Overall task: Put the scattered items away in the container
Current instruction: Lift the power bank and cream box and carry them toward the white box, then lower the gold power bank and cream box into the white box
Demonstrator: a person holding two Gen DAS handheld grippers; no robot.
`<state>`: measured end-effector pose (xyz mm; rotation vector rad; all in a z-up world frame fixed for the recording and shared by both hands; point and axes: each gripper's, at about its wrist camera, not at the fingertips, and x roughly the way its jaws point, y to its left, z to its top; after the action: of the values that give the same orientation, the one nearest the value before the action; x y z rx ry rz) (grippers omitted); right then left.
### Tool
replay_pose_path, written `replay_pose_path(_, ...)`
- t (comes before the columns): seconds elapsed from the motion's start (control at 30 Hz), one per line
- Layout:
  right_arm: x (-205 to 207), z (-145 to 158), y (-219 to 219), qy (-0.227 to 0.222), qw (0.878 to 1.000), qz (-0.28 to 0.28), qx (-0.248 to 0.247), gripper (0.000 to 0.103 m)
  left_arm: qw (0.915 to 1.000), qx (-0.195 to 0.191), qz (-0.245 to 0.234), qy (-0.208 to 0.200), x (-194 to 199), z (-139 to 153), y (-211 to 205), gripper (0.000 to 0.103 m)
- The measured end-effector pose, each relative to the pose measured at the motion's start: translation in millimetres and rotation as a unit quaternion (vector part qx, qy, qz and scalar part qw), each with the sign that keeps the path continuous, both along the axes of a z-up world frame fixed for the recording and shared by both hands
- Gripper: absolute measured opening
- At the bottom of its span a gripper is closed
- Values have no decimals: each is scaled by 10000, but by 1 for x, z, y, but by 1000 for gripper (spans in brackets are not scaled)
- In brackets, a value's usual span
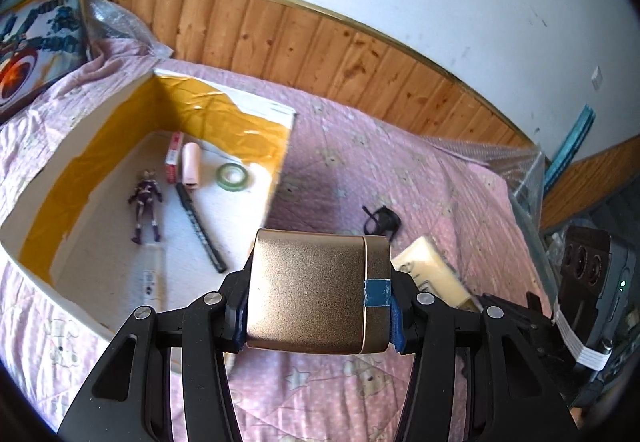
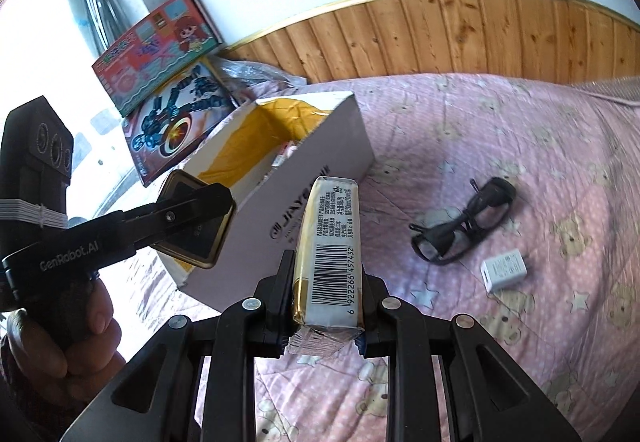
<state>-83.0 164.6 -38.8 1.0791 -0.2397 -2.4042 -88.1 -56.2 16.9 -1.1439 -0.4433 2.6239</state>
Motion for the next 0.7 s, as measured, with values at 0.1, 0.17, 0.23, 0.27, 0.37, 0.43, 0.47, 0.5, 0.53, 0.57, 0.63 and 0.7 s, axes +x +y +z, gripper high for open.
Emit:
replay_pose_path(0.1,-1,7,-7,66,9999,82,31,25,9999,47,131,16,1,2,-15,53)
replay_pose_path(0.17,-2,11,-13,113,9998,159,60,25,9998,75,195,45,1,4,-23,53)
replay_pose_path(0.23,-2,16,-18,153,9996,222,79,25,9996,99,262,72,1,7,-29,53)
replay_pose_path(0.27,-3,18,-22,171,9995,266,85,25,9995,120,295,92,1,9,-34,53)
replay_pose_path(0.37,-4,24,-32,245,9988,405,119,25,9990,127,404,138,0,12,-45,53)
replay_pose_path(0.43,-6,28,-39,285,9983,490,135,25,9987,125,470,150,-2,14,-53,53)
replay_pose_path(0.47,-7,29,-43,310,9980,537,146,25,9985,107,513,147,-3,15,-57,53)
replay_pose_path(0.5,-7,31,-46,331,9976,585,155,25,9983,102,550,135,-4,15,-61,53)
replay_pose_path(0.53,-8,32,-50,348,9973,633,167,25,9981,100,598,119,-5,14,-66,53)
replay_pose_path(0.57,-9,35,-55,376,9967,688,185,25,9979,96,636,106,-6,13,-69,53)
replay_pose_path(0.63,-11,38,-62,414,9959,778,202,25,9973,106,716,72,-9,12,-78,53)
replay_pose_path(0.7,-13,41,-69,447,9951,852,224,25,9968,119,785,46,-10,10,-86,53)
